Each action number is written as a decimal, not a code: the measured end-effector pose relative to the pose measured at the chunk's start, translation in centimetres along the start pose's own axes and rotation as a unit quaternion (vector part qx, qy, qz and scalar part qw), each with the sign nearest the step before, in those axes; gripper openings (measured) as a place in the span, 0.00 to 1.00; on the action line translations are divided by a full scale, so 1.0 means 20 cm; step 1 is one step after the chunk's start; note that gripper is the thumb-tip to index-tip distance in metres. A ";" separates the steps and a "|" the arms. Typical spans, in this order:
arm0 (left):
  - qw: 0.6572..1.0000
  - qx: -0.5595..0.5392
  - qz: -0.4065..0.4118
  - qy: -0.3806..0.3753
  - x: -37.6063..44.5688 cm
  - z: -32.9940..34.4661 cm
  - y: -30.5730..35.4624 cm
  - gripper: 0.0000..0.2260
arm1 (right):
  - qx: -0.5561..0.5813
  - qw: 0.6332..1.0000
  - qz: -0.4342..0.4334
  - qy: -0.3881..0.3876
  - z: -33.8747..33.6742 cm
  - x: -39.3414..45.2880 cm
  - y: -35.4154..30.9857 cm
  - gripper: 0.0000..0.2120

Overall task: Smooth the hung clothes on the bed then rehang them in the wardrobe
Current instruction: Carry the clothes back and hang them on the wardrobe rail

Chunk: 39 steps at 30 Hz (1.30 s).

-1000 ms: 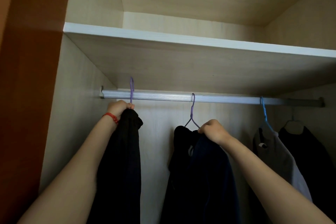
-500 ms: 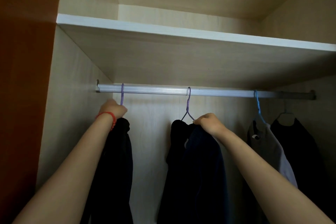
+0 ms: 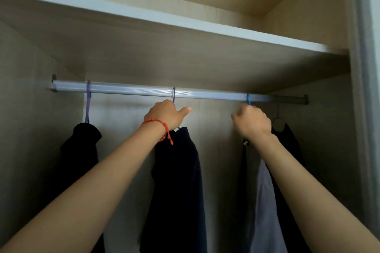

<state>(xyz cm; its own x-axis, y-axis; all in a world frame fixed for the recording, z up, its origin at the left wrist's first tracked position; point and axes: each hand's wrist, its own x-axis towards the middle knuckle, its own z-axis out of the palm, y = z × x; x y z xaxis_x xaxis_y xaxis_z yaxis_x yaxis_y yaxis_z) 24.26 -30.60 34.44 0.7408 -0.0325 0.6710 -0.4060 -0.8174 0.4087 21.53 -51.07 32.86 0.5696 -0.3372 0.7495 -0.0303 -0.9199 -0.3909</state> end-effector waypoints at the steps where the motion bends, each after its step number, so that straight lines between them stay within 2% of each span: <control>1: 1.000 -0.005 -0.016 0.003 0.00 0.03 0.02 0.27 | -0.031 0.999 0.019 -0.024 -0.01 0.01 0.06 0.18; 5: 0.995 -0.032 -0.071 -0.054 0.00 0.14 0.07 0.25 | -0.074 0.979 0.075 -0.172 -0.02 0.01 0.28 0.26; 8: 0.991 -0.067 -0.109 -0.037 0.00 0.19 0.08 0.17 | -0.033 0.967 0.084 -0.240 0.01 0.01 0.35 0.20; 11: 0.984 -0.096 -0.147 -0.028 -0.01 0.22 0.07 0.14 | -0.006 0.973 0.080 -0.217 0.04 0.02 0.38 0.17; 16: 0.962 -0.191 -0.194 -0.007 0.01 0.25 0.04 0.15 | 0.006 0.985 0.052 -0.163 0.10 0.00 0.37 0.17; 20: 0.935 -0.275 -0.224 0.005 0.00 0.26 0.03 0.15 | 0.023 0.987 0.001 -0.160 0.10 -0.02 0.34 0.17; 24: 0.931 -0.287 -0.224 0.009 0.00 0.26 0.02 0.13 | 0.027 0.985 -0.050 -0.163 0.12 -0.07 0.28 0.15; 31: 0.938 -0.267 -0.221 0.036 0.03 0.27 0.00 0.05 | 0.088 0.985 -0.020 -0.150 0.15 -0.08 0.27 0.14; 35: 0.934 -0.275 -0.224 0.043 0.02 0.28 0.00 0.06 | 0.126 0.978 -0.008 -0.165 0.16 -0.07 0.30 0.11; 37: 0.933 -0.277 -0.226 0.041 0.02 0.29 0.01 0.05 | 0.129 0.977 0.006 -0.170 0.17 -0.04 0.32 0.13; 39: 0.933 -0.277 -0.224 0.039 0.02 0.28 0.01 0.05 | 0.121 0.983 0.032 -0.132 0.15 0.01 0.37 0.19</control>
<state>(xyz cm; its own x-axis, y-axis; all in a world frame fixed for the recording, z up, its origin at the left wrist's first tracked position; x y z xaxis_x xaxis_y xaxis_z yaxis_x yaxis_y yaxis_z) 27.46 -33.96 31.21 0.8700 0.3014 0.3902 -0.2956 -0.3146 0.9020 23.99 -57.38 28.53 0.7669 -0.3002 0.5673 0.1055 -0.8129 -0.5728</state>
